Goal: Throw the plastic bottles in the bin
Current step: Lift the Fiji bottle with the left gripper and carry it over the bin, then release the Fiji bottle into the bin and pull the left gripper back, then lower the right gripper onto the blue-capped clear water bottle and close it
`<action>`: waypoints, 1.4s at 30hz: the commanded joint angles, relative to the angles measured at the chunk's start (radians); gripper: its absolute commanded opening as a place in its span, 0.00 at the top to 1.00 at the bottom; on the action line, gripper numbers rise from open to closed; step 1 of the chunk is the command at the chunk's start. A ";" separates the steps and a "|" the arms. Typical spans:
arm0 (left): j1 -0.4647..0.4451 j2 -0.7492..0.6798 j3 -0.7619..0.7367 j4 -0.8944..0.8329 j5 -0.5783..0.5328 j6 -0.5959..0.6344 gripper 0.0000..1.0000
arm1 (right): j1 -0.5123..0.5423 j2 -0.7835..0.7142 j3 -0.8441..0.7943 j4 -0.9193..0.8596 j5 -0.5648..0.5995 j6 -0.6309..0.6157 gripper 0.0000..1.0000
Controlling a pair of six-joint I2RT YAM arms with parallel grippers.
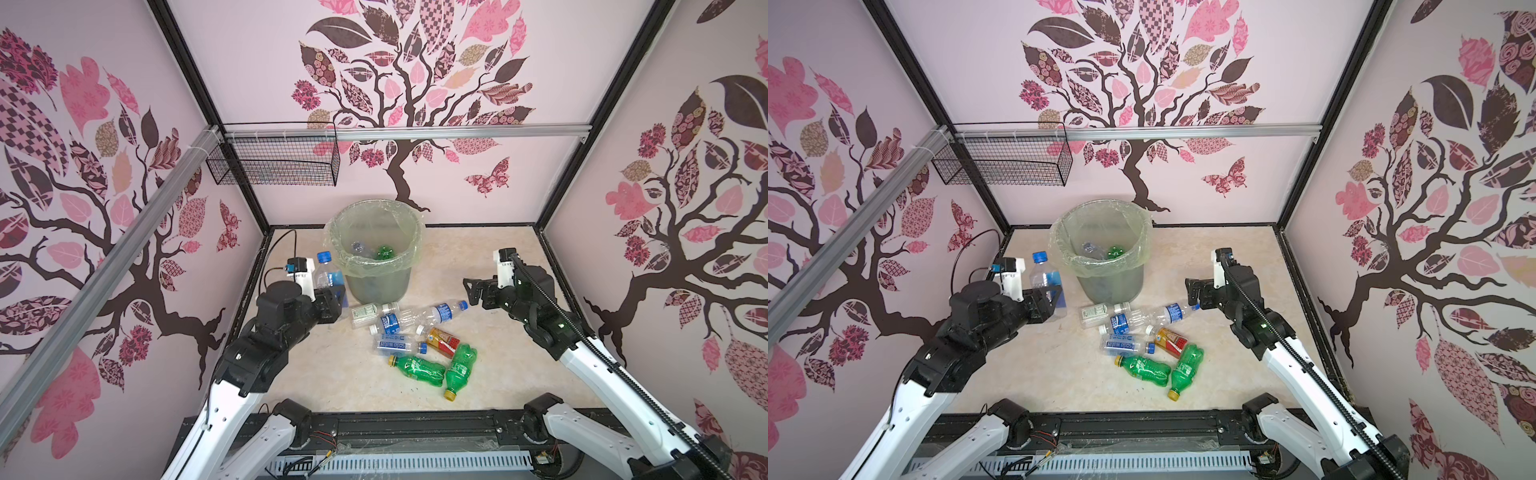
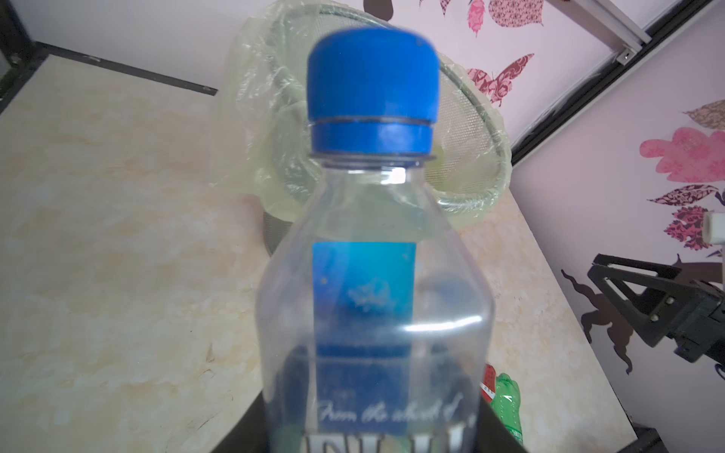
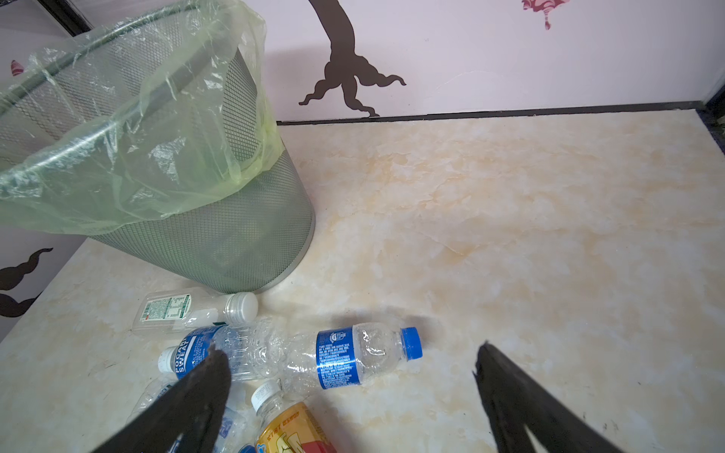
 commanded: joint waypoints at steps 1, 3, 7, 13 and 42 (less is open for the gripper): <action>0.004 0.184 0.188 0.127 0.098 0.069 0.49 | -0.007 0.007 0.021 -0.026 -0.017 -0.001 0.00; 0.004 0.307 0.295 0.167 0.109 0.070 0.48 | -0.007 0.009 0.026 -0.043 -0.025 0.001 0.00; 0.004 0.577 0.585 0.079 0.084 0.070 0.26 | -0.008 0.021 0.038 -0.111 -0.027 0.021 0.00; 0.004 0.630 0.643 -0.013 0.013 0.115 0.02 | -0.007 0.030 0.025 -0.183 -0.013 0.047 0.00; 0.010 -0.099 -0.042 -0.216 -0.297 0.085 0.02 | 0.004 0.534 -0.115 0.249 -0.235 0.431 0.04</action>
